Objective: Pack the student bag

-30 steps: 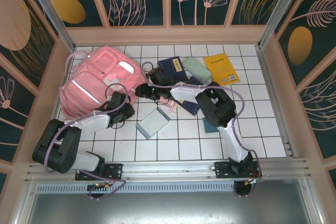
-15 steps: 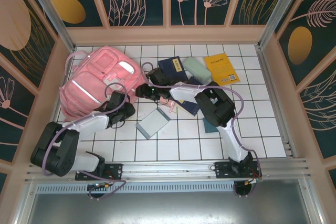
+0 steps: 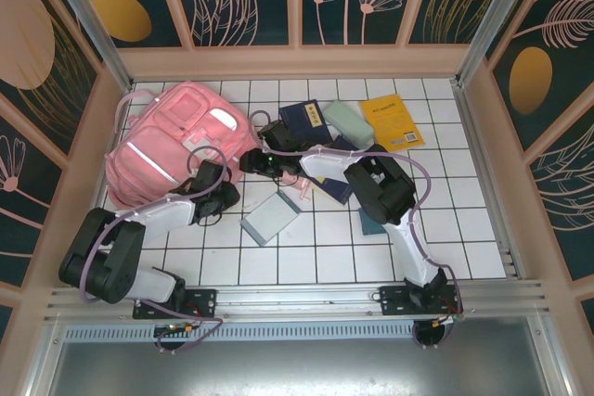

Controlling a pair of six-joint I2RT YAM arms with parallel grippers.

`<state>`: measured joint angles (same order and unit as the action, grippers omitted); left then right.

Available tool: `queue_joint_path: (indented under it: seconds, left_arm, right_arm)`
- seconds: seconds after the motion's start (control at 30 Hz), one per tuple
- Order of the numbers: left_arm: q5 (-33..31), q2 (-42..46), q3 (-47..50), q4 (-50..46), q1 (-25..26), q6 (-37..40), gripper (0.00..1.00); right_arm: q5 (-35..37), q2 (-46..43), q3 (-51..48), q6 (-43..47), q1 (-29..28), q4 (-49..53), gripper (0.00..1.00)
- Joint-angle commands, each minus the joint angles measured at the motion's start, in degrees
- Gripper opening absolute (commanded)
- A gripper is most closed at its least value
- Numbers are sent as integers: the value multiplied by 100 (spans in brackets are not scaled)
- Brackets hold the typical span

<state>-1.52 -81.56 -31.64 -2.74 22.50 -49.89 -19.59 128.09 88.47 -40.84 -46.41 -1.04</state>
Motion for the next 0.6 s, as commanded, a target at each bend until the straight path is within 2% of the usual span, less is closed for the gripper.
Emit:
queue_joint_path:
  seconds: [0.0, 0.2, 0.33, 0.47, 0.57]
  left_arm:
    - [2, -186, -113, 87, 12, -84, 34]
    - [-99, -347, -191, -90, 11, -96, 31]
    - [-350, -575, -290, -480, 10, -24, 18]
    - [-411, -792, -330, -673, 14, 65, 0]
    - [-361, -767, -356, -642, 17, 117, 0]
  right_arm:
    - [0, 41, 136, 119, -41, 147, 53]
    - [-31, 54, 153, 129, -27, 151, 53]
    - [-83, 132, 234, 88, -17, 154, 53]
    - [-168, 306, 397, -47, -24, 159, 60]
    - [-231, 462, 519, -226, -17, 126, 64]
